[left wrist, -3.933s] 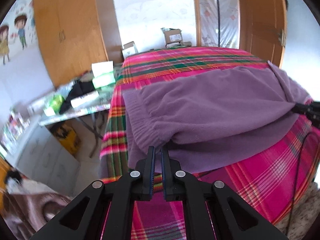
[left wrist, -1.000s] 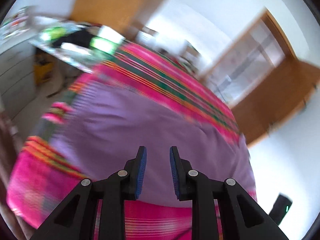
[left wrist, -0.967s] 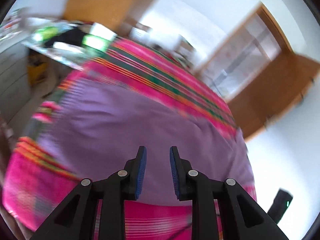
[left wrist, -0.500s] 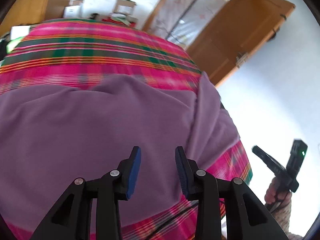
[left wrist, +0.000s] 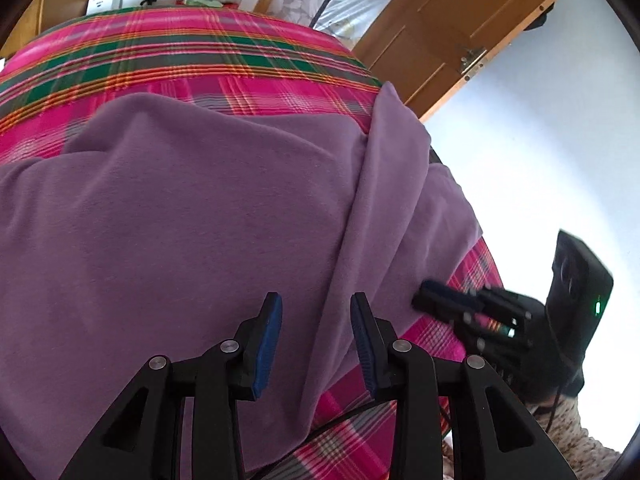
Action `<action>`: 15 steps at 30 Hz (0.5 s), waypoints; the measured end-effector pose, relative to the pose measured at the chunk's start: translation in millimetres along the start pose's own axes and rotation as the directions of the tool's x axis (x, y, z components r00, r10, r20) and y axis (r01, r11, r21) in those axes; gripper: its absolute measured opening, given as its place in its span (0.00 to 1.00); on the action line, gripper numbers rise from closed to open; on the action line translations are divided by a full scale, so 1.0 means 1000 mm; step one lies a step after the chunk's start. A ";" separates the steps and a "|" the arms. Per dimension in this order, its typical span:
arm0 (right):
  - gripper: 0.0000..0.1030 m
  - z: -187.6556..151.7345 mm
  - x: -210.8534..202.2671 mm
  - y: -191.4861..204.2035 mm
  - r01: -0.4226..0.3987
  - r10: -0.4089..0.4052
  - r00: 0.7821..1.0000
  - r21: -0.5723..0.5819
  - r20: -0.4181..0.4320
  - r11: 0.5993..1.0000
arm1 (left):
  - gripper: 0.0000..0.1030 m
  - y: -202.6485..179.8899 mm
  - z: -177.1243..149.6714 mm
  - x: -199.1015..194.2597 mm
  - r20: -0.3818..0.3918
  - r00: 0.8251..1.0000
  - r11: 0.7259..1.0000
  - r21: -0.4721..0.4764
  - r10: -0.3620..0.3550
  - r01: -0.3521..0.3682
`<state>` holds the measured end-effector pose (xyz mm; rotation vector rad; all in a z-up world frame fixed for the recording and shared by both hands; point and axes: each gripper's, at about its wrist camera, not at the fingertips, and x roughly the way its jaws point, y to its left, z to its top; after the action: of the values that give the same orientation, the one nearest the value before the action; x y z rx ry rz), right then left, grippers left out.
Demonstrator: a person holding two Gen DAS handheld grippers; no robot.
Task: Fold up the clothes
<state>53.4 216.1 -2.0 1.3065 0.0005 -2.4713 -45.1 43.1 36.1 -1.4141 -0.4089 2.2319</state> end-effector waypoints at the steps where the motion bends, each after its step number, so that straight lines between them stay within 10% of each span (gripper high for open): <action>1: 0.16 -0.005 -0.003 0.001 0.003 -0.003 1.000 -0.011 0.002 1.000 | 0.36 -0.003 0.002 0.004 -0.001 1.000 1.000 0.002 0.000 0.000; 15: 0.15 0.032 -0.038 -0.068 0.070 -0.086 0.991 0.161 0.098 0.985 | 0.36 -0.011 0.004 0.027 -0.037 0.997 0.998 0.003 -0.070 0.070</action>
<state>27.0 286.8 36.2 1.2586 -0.1753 -2.6502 -56.3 66.9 22.1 -1.4147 -0.4347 2.1466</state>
